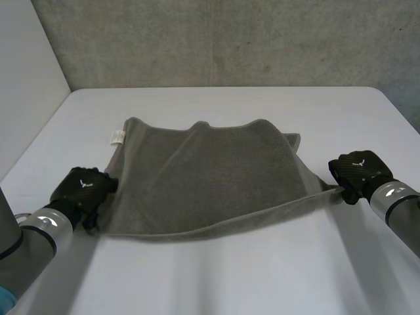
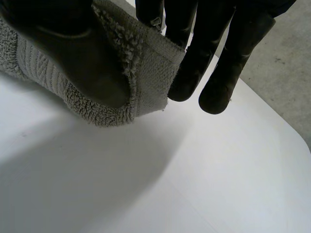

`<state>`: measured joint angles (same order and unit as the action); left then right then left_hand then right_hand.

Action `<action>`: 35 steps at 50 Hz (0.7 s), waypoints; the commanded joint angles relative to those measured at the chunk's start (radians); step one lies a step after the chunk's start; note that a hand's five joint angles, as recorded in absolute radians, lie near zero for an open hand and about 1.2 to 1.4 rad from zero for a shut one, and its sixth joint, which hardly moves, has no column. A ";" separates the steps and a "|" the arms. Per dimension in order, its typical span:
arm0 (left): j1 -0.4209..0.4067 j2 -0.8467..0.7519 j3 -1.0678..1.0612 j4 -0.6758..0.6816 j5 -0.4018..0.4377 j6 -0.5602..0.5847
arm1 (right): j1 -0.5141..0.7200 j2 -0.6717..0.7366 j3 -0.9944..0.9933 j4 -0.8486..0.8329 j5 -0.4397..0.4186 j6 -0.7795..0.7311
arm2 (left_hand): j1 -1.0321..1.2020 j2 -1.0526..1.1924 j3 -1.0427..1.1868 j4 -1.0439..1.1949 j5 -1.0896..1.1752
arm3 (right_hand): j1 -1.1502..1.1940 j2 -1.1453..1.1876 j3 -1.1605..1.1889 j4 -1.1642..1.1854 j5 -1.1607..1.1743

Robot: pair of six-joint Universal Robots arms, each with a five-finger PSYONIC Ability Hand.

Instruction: Fold the towel.

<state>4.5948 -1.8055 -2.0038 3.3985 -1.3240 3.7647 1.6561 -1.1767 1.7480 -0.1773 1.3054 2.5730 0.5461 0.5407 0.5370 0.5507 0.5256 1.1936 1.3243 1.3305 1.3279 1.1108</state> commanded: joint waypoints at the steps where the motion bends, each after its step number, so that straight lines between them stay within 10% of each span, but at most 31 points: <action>1: 0.007 -0.015 0.005 -0.028 0.012 0.001 | -0.001 0.003 -0.001 -0.001 0.000 0.000 | -0.068 -0.063 -0.059 -0.073 -0.222 | 0.203 0.072 0.066 0.068 0.111; 35: 0.009 -0.061 -0.001 -0.050 0.012 0.115 | -0.001 0.011 -0.001 -0.001 0.002 -0.004 | -0.048 -0.042 -0.039 -0.052 -0.202 | 0.203 0.072 0.066 0.068 0.111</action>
<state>4.6044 -1.8656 -2.0069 3.3448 -1.3118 3.8810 1.6542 -1.1658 1.7472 -0.1779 1.3069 2.5696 0.5484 0.5499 0.5481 0.5527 0.5553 1.1937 1.3244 1.3311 1.3279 1.1109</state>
